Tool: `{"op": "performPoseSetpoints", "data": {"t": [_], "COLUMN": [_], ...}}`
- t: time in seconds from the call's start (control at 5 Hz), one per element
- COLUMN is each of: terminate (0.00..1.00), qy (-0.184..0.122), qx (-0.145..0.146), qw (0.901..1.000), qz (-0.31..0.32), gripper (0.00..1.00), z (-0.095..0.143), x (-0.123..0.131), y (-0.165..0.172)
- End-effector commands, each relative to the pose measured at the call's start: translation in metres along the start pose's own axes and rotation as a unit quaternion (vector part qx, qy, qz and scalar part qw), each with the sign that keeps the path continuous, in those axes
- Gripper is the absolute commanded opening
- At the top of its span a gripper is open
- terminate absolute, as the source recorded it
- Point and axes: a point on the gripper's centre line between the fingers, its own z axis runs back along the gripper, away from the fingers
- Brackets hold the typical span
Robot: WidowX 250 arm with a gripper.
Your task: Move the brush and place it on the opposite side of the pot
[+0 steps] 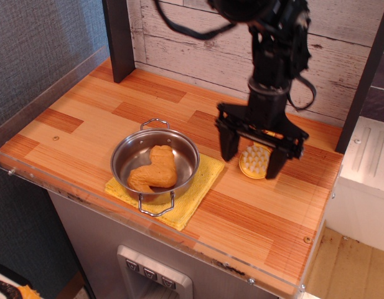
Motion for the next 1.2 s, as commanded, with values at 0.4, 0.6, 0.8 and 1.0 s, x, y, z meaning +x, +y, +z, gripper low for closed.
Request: {"op": "performPoseSetpoints", "data": {"t": [0.4,0.6,0.8,1.0], "terminate": [0.0,0.0,0.0,0.0], "qy": [-0.071,-0.044,-0.036,-0.034], "qx": [-0.005,-0.004,0.011,0.015], "qw": [0.9952,0.9983,0.9991,0.9992], "qz": [0.068,0.039,0.02,0.016], "gripper": [1.0,1.0,1.0,1.0], "z": [0.08,0.071,0.068,0.065], "x": [-0.046,-0.041,-0.039,-0.04], "y": [0.118,0.125,0.126,0.128]}}
